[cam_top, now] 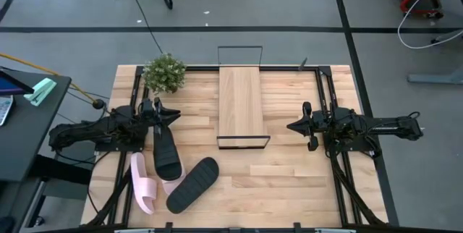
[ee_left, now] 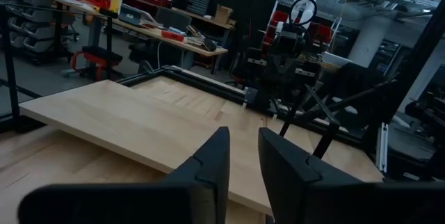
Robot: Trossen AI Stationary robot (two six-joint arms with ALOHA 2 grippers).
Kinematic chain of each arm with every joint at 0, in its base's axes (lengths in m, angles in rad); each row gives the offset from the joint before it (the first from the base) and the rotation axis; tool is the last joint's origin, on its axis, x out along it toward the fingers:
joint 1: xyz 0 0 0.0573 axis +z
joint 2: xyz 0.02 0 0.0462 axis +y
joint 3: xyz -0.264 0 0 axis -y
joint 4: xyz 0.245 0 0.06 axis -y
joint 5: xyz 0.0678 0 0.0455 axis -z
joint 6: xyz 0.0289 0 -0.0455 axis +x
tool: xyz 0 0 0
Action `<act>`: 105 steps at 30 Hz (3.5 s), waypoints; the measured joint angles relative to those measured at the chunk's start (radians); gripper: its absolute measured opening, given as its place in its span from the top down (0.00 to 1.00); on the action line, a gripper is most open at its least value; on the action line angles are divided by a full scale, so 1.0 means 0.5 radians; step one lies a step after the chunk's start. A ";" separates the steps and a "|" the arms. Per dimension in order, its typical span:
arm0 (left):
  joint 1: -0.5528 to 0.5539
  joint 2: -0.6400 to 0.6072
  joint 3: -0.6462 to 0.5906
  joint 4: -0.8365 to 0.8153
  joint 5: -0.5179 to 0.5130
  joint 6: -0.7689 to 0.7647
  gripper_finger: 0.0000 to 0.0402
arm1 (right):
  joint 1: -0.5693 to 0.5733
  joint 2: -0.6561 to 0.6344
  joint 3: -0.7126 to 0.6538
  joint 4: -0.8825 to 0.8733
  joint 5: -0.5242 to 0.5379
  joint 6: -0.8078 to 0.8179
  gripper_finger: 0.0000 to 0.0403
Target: Pick and place slides into the shelf
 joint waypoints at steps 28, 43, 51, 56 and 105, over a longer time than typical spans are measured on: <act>0.000 -0.001 0.000 0.000 0.000 0.000 0.78 | 0.001 0.000 0.000 0.000 0.000 -0.001 0.97; 0.000 -0.001 0.000 0.000 0.000 0.001 0.78 | 0.001 0.000 0.000 0.000 0.000 0.000 0.97; 0.000 0.000 0.000 0.000 0.000 0.001 0.79 | 0.001 0.000 0.000 -0.001 0.000 0.000 0.97; 0.000 0.000 0.000 0.000 0.000 0.000 0.80 | 0.000 0.000 0.000 0.000 0.000 -0.001 0.97; 0.000 0.000 0.000 0.000 -0.001 0.001 0.79 | 0.001 0.000 0.000 -0.001 0.000 0.000 0.97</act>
